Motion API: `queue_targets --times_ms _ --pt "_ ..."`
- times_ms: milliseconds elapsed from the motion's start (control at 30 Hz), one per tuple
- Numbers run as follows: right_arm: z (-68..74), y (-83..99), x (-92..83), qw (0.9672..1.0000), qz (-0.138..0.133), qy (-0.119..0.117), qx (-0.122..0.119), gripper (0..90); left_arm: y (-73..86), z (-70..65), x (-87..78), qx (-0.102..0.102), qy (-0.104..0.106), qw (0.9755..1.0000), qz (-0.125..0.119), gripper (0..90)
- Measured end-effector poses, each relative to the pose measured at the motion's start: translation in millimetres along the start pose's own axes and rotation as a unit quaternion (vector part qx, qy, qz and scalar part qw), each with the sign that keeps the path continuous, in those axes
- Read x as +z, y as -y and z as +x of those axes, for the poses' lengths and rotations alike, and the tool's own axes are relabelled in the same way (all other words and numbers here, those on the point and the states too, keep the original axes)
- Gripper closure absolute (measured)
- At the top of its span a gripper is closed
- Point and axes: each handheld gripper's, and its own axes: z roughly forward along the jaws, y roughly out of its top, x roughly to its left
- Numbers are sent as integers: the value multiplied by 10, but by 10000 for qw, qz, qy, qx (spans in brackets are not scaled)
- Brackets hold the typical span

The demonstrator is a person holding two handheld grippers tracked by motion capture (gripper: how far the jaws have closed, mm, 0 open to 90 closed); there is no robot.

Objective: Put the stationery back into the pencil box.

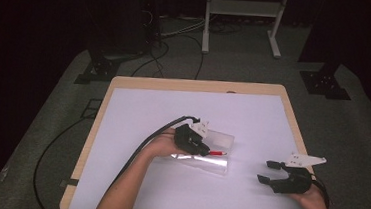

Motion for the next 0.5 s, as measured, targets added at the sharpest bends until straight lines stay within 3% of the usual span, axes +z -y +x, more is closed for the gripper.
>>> queue_targets --times_ms 500 --pt "6 -1 1 10000 0 -8 -19 281 23 22 93 -22 27 10000 44 791"
